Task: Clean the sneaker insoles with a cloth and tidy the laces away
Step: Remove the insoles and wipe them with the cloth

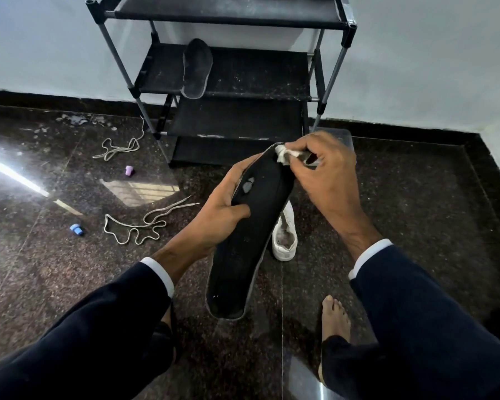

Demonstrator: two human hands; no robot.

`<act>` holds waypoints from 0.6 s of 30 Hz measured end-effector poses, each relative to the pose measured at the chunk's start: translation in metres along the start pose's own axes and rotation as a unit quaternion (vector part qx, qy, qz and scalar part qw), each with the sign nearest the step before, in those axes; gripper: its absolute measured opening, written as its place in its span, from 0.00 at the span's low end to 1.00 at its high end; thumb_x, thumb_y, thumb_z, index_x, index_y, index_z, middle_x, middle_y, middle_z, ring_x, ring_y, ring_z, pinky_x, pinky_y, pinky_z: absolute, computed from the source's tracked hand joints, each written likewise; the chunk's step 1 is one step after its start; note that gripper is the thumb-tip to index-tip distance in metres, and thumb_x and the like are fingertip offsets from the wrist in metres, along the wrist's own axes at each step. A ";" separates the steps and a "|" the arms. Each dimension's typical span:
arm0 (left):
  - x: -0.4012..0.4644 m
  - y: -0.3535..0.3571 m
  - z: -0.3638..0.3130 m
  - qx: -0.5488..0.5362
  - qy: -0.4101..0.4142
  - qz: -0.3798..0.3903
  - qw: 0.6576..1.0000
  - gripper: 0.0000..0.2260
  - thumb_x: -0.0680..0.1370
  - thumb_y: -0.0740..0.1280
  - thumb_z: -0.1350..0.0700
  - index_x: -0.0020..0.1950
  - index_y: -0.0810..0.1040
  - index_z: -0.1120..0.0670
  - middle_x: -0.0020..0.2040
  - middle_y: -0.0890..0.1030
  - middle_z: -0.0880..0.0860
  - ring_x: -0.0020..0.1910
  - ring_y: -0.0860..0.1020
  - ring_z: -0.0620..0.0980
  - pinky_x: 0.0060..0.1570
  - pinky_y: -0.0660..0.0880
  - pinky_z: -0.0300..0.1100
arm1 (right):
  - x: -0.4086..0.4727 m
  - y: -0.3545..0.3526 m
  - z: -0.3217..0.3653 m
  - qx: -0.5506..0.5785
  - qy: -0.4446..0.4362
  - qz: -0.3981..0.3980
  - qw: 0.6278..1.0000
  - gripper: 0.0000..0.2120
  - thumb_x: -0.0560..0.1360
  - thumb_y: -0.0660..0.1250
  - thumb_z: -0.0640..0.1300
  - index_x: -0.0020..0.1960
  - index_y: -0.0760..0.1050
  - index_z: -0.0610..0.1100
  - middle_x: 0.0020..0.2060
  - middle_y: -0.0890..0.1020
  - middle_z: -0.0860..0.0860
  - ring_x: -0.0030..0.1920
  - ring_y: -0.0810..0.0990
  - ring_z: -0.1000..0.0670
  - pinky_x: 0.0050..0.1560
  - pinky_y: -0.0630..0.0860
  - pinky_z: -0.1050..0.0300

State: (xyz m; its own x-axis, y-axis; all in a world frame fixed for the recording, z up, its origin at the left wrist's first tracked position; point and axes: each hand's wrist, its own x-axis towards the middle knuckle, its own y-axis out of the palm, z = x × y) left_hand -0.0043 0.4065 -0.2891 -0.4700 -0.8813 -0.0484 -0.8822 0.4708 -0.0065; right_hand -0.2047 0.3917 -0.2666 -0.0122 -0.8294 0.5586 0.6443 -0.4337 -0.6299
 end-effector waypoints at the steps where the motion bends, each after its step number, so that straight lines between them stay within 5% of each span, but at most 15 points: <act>1: 0.000 -0.001 0.000 0.000 0.001 -0.001 1.000 0.39 0.69 0.58 0.81 0.77 0.64 0.56 0.68 0.76 0.52 0.66 0.76 0.43 0.56 0.74 0.34 | -0.001 0.002 0.001 0.010 -0.004 0.012 1.000 0.04 0.74 0.74 0.36 0.49 0.84 0.40 0.44 0.83 0.49 0.44 0.80 0.54 0.47 0.78 0.59; 8: 0.002 -0.011 0.004 0.008 -0.003 -0.026 1.000 0.39 0.70 0.58 0.81 0.77 0.64 0.55 0.65 0.77 0.54 0.61 0.77 0.44 0.53 0.74 0.35 | -0.010 0.014 0.018 0.089 -0.072 0.206 0.972 0.06 0.72 0.75 0.35 0.50 0.84 0.39 0.45 0.83 0.49 0.45 0.82 0.52 0.48 0.79 0.52; 15: 0.002 -0.005 -0.003 0.005 0.017 0.001 1.000 0.39 0.68 0.60 0.77 0.77 0.65 0.55 0.70 0.75 0.54 0.68 0.75 0.46 0.58 0.74 0.36 | -0.001 0.003 0.003 -0.005 -0.017 0.023 1.000 0.03 0.75 0.73 0.38 0.49 0.83 0.40 0.44 0.82 0.48 0.44 0.80 0.53 0.47 0.78 0.54; 18: 0.002 -0.005 -0.003 -0.002 0.020 -0.008 1.000 0.38 0.67 0.60 0.77 0.76 0.66 0.54 0.70 0.75 0.54 0.66 0.75 0.45 0.57 0.74 0.35 | -0.005 0.007 0.007 0.013 -0.020 0.027 0.999 0.05 0.74 0.74 0.35 0.49 0.84 0.40 0.44 0.83 0.48 0.44 0.80 0.54 0.47 0.78 0.56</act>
State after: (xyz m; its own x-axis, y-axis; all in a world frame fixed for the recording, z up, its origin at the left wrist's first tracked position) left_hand -0.0006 0.4023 -0.2863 -0.4560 -0.8899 -0.0092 -0.8900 0.4560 -0.0036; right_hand -0.1949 0.3951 -0.2700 0.0534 -0.8357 0.5466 0.6631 -0.3797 -0.6451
